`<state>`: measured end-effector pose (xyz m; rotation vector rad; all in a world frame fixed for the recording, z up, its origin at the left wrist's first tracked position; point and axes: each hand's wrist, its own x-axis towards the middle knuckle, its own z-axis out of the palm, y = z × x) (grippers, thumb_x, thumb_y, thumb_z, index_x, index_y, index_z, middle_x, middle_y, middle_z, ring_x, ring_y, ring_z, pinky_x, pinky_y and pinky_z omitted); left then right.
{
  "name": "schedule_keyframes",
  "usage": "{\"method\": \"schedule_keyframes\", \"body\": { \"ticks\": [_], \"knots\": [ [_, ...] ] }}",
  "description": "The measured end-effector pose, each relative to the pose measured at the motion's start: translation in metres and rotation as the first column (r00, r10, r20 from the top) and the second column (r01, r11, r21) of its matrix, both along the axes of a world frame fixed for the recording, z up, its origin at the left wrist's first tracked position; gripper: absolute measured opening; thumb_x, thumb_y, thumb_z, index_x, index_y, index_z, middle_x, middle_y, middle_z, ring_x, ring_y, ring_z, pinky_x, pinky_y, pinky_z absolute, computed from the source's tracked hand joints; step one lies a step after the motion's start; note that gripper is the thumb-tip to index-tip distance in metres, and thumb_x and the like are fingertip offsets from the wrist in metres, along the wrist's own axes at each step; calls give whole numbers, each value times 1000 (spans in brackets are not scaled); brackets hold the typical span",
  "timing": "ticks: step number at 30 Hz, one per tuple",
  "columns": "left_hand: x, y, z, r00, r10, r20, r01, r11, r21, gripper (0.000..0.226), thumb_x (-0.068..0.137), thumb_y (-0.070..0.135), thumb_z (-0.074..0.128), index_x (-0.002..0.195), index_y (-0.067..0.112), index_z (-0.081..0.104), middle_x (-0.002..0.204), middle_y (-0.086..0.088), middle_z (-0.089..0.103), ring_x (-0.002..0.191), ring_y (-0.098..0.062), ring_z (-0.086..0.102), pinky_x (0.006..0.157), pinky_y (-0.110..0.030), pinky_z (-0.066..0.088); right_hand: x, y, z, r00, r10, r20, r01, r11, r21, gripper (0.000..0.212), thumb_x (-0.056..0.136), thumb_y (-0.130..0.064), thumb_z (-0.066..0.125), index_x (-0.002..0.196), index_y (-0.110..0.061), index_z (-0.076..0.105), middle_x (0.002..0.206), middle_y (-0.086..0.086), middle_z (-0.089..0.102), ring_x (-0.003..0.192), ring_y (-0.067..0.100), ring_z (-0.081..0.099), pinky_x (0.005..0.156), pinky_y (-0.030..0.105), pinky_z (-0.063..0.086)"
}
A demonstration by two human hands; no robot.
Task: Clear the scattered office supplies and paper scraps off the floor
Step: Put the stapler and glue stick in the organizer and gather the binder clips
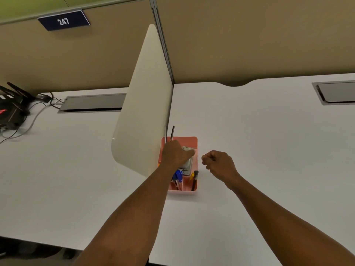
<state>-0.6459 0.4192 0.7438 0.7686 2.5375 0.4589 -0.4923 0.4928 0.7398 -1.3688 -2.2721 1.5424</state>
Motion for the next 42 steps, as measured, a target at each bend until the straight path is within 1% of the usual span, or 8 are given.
{"method": "schedule_keyframes", "body": {
  "ticks": [8,12,15,19,22,27,34,42],
  "knots": [
    [3,-8,12,999,16,-44,-17,1000,-25,50,80,57,65,67,14,42,62,8,39,51,-3,37,43,-16,25,47,-25,8,999,-43,3,43,995,86,26,94,-34,53,86,-14,68,87,-5,72,81,15,66,80,34,52],
    [5,-15,21,998,-18,-61,16,1000,-26,55,90,54,51,109,2,56,85,-1,50,69,-14,47,64,-23,36,87,-43,14,994,-107,7,105,984,142,26,93,-35,53,85,-14,67,85,-4,71,81,17,66,78,34,51],
    [19,-38,36,994,7,-112,-5,1000,14,56,93,52,43,112,2,59,100,-10,63,83,-21,56,70,-29,45,118,-66,15,992,-128,19,122,972,200,29,95,-38,52,86,-15,67,82,-7,70,81,15,64,70,28,47],
    [54,-90,56,986,37,-165,-26,997,71,50,92,49,44,103,4,63,96,-11,67,88,-28,65,74,-35,53,145,-112,17,993,-107,44,88,948,306,35,95,-47,51,87,-16,65,76,-15,62,82,14,60,60,17,35],
    [90,-140,68,975,-1,-222,17,997,73,49,93,51,45,104,7,63,100,-8,65,92,-30,63,69,-32,46,164,-157,22,997,-56,56,33,936,351,41,93,-55,49,109,-21,64,107,-9,67,106,16,60,79,24,42],
    [152,-224,64,939,-153,-308,209,965,158,53,95,54,41,123,10,54,120,-10,62,108,-31,59,85,-40,49,207,-226,30,983,35,180,-134,808,574,61,93,-61,42,142,-23,42,154,-2,34,141,19,30,111,40,32],
    [223,-309,39,940,-290,-179,312,943,117,70,95,62,28,146,15,36,159,-8,24,145,-30,25,116,-48,27,283,-300,32,957,-96,274,-115,742,661,73,91,-69,34,149,-25,28,161,-1,19,146,22,21,116,42,23],
    [284,-343,32,880,-410,-239,459,863,212,76,92,69,27,152,24,16,163,-2,-8,150,-25,-2,118,-49,12,369,-347,29,896,-296,330,-42,683,729,79,85,-76,31,149,-31,17,162,-3,11,149,22,10,112,39,2]
  ]
}}
